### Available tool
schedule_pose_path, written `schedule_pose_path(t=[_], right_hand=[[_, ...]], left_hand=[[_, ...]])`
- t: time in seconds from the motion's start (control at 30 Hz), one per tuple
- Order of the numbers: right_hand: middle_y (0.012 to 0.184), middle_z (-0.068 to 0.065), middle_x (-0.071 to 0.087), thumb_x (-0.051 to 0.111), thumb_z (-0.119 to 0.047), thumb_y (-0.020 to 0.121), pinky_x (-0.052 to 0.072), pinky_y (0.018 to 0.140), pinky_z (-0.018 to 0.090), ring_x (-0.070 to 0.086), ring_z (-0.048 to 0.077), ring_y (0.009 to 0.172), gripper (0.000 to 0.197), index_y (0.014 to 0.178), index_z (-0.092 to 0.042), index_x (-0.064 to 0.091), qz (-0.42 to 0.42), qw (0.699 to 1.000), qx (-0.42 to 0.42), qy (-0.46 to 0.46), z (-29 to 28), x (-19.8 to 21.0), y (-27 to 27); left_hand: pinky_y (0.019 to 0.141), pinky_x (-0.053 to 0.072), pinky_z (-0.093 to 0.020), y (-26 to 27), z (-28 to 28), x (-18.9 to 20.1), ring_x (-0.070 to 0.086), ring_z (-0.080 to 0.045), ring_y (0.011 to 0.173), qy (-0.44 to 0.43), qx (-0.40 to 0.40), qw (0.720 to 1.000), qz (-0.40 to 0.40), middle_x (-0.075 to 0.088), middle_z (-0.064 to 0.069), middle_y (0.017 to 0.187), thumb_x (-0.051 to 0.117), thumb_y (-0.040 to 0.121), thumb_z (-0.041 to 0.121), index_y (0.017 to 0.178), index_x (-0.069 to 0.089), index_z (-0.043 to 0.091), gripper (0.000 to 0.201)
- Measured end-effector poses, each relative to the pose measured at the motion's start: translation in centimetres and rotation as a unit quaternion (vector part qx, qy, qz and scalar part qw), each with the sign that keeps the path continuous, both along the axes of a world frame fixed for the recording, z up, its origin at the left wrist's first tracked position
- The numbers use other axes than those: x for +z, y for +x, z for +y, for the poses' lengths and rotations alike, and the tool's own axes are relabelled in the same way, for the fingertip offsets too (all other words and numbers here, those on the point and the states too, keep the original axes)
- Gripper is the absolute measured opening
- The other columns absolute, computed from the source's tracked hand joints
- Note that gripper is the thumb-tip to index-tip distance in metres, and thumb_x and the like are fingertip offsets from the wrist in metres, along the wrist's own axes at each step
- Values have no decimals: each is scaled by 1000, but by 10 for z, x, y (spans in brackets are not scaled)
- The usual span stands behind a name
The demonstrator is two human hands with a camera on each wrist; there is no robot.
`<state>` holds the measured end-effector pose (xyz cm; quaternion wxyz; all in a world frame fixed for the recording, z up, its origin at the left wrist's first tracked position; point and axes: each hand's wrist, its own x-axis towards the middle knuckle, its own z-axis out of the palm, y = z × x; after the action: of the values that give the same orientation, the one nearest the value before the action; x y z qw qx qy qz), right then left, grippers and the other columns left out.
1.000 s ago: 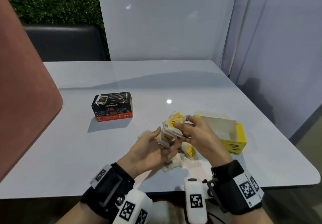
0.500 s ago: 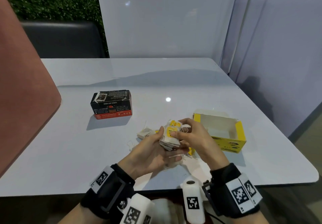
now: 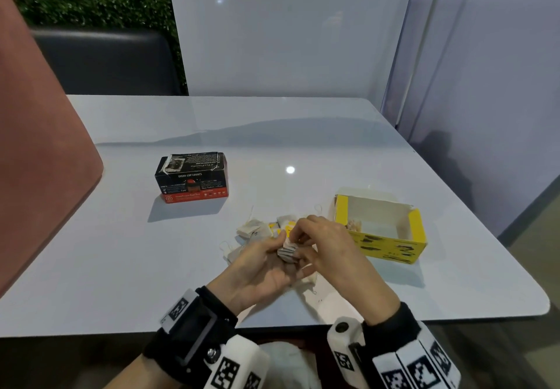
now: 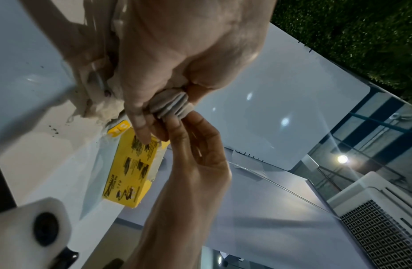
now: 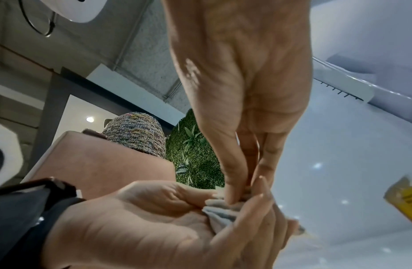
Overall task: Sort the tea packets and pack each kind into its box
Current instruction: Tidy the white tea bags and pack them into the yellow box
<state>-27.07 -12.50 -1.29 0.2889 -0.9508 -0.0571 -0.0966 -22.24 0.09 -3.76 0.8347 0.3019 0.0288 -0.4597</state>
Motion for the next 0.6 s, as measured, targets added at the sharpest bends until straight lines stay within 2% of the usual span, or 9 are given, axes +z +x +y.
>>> schedule_pose_path(t=[0.07, 0.13, 0.17, 0.23, 0.33, 0.43, 0.5, 0.6], right_hand=[[84, 5, 63, 62, 3, 74, 49, 75, 40, 62, 25, 83, 15, 83, -9, 62, -2, 1000, -2, -3, 0, 1, 1], [83, 6, 65, 64, 2, 76, 50, 75, 36, 64, 24, 82, 12, 81, -8, 64, -9, 1000, -12, 11, -2, 3, 2], [82, 5, 66, 65, 1, 77, 51, 75, 34, 65, 22, 80, 10, 81, -8, 65, -18, 999, -23, 28, -3, 4, 2], [77, 2, 66, 67, -3, 79, 52, 74, 26, 66, 17, 75, 5, 82, -7, 67, -35, 995, -46, 76, -4, 7, 1], [67, -7, 63, 71, -8, 78, 51, 67, 14, 63, 7, 69, 4, 79, -11, 67, -38, 989, -67, 127, -7, 8, -1], [69, -6, 66, 70, -7, 77, 45, 61, 5, 60, 1, 72, 10, 76, -15, 66, -27, 986, -72, 146, -12, 9, -3], [73, -4, 68, 69, -6, 77, 44, 62, 6, 60, 1, 74, 13, 76, -18, 64, -36, 987, -63, 141, -14, 10, -4], [79, -5, 68, 69, -13, 79, 45, 71, 13, 60, 7, 78, 11, 79, -23, 63, -42, 996, -27, 77, -13, 6, -6]], left_hand=[[63, 58, -36, -2, 1, -1, 55, -21, 78, 4, -8, 1000, -23, 61, -13, 85, 45, 85, 20, 82, 71, 2, 32], [75, 58, -42, -2, 3, -2, 63, -22, 79, 23, -17, 998, -57, 61, -13, 92, 46, 85, 23, 91, 70, 4, 31], [86, 54, -44, -2, 4, -2, 65, -23, 83, 35, -21, 997, -70, 64, -13, 96, 45, 86, 24, 94, 70, 5, 32], [96, 44, -46, 0, 7, -3, 66, -24, 91, 52, -25, 995, -81, 68, -12, 101, 42, 90, 26, 96, 73, 7, 36], [93, 47, -45, 1, 9, -3, 64, -26, 99, 72, -20, 994, -74, 67, -13, 105, 36, 97, 22, 107, 65, 6, 34], [91, 47, -45, 1, 9, -4, 65, -26, 87, 101, -12, 992, -79, 69, -14, 93, 35, 97, 15, 104, 63, 4, 31], [91, 47, -45, 2, 9, -5, 65, -25, 82, 115, -13, 989, -89, 68, -15, 90, 34, 97, 13, 103, 63, 4, 30], [87, 50, -43, 1, 10, -3, 64, -24, 86, 108, -14, 990, -94, 68, -12, 90, 34, 96, 14, 106, 62, 6, 31]])
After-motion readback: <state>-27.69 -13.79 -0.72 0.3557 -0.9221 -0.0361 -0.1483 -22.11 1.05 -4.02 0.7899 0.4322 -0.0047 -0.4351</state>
